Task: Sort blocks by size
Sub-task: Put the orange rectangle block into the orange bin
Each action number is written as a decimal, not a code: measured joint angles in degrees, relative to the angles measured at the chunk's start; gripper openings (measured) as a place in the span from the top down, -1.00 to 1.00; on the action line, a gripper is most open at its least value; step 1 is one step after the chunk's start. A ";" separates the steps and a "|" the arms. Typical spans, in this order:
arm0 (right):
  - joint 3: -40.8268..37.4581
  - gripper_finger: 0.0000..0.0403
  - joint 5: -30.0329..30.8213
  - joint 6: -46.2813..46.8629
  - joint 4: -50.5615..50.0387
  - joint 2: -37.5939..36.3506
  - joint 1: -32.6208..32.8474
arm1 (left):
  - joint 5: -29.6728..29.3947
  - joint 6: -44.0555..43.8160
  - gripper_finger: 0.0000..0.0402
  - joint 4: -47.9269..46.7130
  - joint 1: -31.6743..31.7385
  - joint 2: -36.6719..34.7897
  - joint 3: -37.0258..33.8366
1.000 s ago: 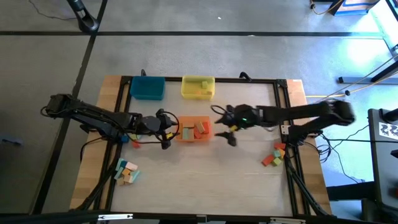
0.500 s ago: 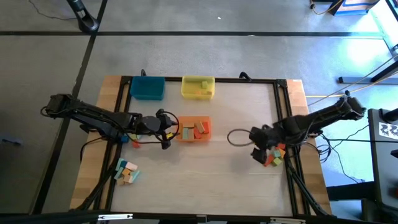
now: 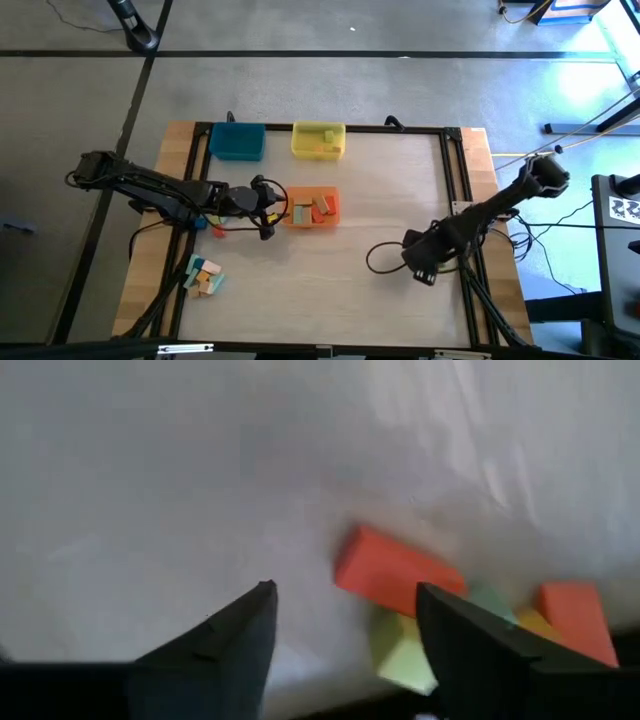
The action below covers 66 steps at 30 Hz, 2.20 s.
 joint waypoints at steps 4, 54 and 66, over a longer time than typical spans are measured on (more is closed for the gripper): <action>-0.02 0.28 -1.15 0.79 -2.55 3.73 -0.10 | 0.00 0.00 -0.09 0.00 0.00 0.00 0.00; 2.56 -0.28 8.43 -44.99 15.62 6.27 -10.40 | 0.00 0.00 -0.09 -0.50 0.00 -0.02 0.00; 2.58 -0.40 14.07 -59.83 16.10 14.30 -9.84 | 0.00 0.46 -0.09 -0.72 0.00 -0.02 0.00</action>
